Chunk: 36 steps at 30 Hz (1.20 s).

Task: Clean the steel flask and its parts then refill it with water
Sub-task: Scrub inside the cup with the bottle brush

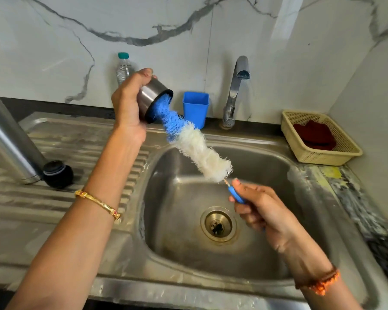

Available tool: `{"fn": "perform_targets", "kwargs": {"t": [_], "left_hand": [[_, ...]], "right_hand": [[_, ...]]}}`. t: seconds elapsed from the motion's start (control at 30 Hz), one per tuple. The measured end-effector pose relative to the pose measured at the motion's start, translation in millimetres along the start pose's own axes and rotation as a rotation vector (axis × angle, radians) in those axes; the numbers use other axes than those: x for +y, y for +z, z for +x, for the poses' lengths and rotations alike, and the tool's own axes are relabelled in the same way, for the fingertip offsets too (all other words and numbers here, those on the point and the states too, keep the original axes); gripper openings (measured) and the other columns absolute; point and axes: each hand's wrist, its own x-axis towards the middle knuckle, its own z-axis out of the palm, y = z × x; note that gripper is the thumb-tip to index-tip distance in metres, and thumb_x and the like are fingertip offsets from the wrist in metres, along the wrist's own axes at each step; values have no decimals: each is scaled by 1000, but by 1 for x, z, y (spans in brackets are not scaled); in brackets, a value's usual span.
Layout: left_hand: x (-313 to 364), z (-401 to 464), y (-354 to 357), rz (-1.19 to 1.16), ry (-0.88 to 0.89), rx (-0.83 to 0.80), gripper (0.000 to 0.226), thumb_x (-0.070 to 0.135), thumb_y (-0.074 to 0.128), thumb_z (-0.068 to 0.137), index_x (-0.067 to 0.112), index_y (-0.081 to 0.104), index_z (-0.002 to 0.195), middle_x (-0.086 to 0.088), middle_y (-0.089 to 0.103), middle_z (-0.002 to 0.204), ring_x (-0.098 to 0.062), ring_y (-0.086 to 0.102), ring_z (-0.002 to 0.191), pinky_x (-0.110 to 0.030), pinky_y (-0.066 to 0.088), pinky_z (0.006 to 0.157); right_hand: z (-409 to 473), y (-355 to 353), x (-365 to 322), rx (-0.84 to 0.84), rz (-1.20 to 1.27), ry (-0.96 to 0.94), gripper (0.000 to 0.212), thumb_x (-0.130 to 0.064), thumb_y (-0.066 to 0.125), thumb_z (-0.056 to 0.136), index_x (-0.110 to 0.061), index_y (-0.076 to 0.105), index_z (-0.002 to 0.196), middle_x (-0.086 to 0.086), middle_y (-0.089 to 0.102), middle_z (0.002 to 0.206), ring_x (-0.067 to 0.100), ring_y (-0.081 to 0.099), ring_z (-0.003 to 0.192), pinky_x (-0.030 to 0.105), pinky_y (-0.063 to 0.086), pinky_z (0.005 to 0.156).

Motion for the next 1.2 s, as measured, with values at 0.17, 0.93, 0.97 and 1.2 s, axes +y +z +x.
{"fn": "perform_targets", "kwargs": {"t": [0.17, 0.93, 0.97, 1.2], "left_hand": [[-8, 3, -5, 41, -46, 259, 6, 14, 67, 74, 13, 61, 75, -1, 59, 69, -12, 59, 57, -26, 49, 58], [-4, 9, -9, -156, -432, 256, 38, 41, 59, 85, 9, 58, 104, -14, 65, 99, -29, 62, 87, -44, 52, 70], [-2, 13, -14, -180, -420, 244, 38, 44, 56, 87, 9, 57, 102, -12, 63, 98, -28, 61, 87, -42, 51, 66], [11, 24, -16, -292, -275, 159, 19, 32, 51, 90, 13, 50, 88, -9, 54, 92, -23, 54, 84, -40, 46, 84]], "right_hand": [[11, -12, 6, 674, -949, -934, 22, -38, 65, 81, -16, 69, 77, -3, 64, 67, 11, 54, 49, 23, 40, 42], [-40, -1, -2, 2, -282, -53, 45, -38, 49, 89, -14, 53, 51, -4, 32, 39, 6, 20, 32, 13, 15, 33], [-43, 1, 0, 37, -238, -67, 46, -36, 50, 89, -13, 54, 49, -3, 30, 39, 5, 19, 32, 13, 15, 33], [-33, 40, -18, 209, -3, -178, 32, -19, 49, 94, -2, 66, 74, -3, 33, 42, 4, 23, 33, 14, 16, 34]]}}
